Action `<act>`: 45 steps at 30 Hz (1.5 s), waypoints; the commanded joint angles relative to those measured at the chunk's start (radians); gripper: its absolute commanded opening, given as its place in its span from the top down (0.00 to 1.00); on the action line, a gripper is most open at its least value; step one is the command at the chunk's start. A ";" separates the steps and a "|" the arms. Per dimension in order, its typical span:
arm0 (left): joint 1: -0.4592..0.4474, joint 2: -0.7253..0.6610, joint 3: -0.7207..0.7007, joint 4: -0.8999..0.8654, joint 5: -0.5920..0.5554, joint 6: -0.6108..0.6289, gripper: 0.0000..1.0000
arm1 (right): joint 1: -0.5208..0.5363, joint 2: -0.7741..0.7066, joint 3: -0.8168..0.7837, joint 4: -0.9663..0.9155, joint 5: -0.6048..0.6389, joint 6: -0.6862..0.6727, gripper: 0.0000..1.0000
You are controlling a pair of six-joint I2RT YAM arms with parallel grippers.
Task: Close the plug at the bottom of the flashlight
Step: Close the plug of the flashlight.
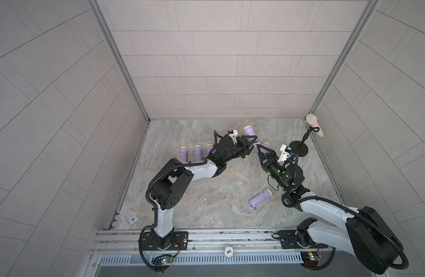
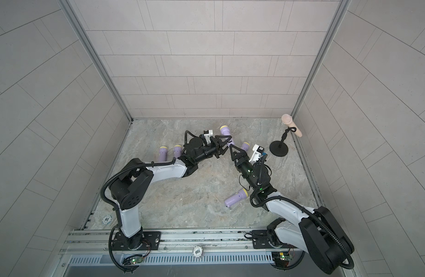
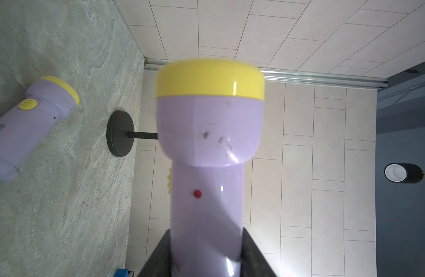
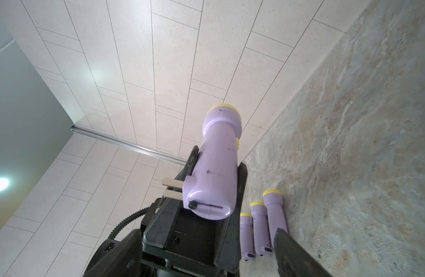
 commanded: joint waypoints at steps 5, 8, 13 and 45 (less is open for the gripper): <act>-0.004 -0.030 -0.006 0.068 0.003 -0.029 1.00 | -0.004 0.026 0.026 0.091 -0.008 -0.003 0.18; -0.004 -0.033 -0.009 0.072 0.003 -0.032 1.00 | -0.004 0.043 0.027 0.116 -0.011 0.002 0.20; -0.004 -0.035 -0.009 0.070 0.003 -0.032 1.00 | -0.005 0.054 0.030 0.132 -0.010 0.002 0.23; -0.009 -0.042 -0.017 0.072 0.005 -0.044 1.00 | -0.013 0.077 0.048 0.130 -0.031 -0.010 0.33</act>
